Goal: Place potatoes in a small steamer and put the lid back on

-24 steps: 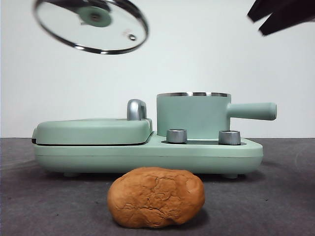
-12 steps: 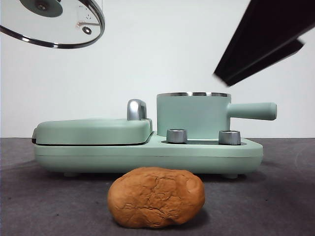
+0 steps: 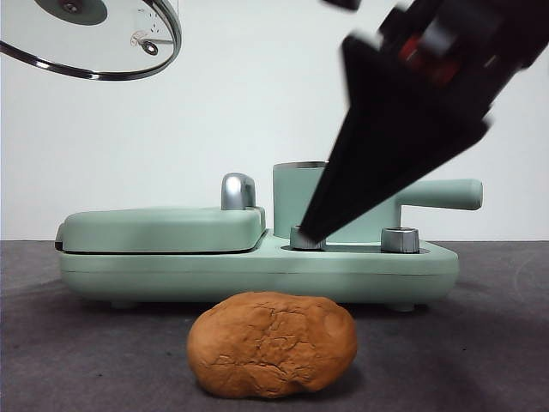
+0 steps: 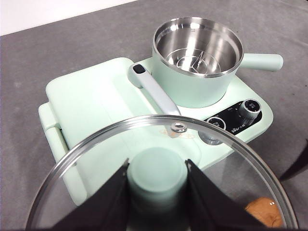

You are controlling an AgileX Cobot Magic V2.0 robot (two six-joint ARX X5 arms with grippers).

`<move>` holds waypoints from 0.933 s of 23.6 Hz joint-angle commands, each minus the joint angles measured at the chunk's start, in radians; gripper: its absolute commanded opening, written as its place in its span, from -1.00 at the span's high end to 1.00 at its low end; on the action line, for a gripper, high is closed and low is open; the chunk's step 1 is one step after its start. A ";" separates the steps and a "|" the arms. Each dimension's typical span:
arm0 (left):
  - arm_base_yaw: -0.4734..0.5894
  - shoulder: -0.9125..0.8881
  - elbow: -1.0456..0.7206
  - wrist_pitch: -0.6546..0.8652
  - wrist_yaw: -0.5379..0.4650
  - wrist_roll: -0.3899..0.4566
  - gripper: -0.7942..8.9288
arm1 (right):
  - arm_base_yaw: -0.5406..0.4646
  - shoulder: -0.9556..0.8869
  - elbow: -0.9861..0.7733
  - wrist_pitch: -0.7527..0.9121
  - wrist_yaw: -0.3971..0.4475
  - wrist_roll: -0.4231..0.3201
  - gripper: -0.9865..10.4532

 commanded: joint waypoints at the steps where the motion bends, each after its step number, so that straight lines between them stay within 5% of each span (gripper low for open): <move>1: -0.003 -0.002 0.015 0.024 0.001 0.000 0.81 | 0.011 0.060 0.018 0.051 -0.001 -0.023 0.16; 12: -0.003 -0.003 0.015 0.024 0.001 0.008 0.81 | 0.018 0.229 0.018 0.102 -0.023 -0.024 0.12; 17: -0.003 -0.003 0.015 0.024 0.001 0.011 0.81 | 0.019 0.275 0.018 0.101 0.007 0.038 0.37; 22: -0.003 -0.006 0.015 0.024 0.001 0.011 0.81 | 0.020 0.261 0.018 0.092 0.007 0.134 0.39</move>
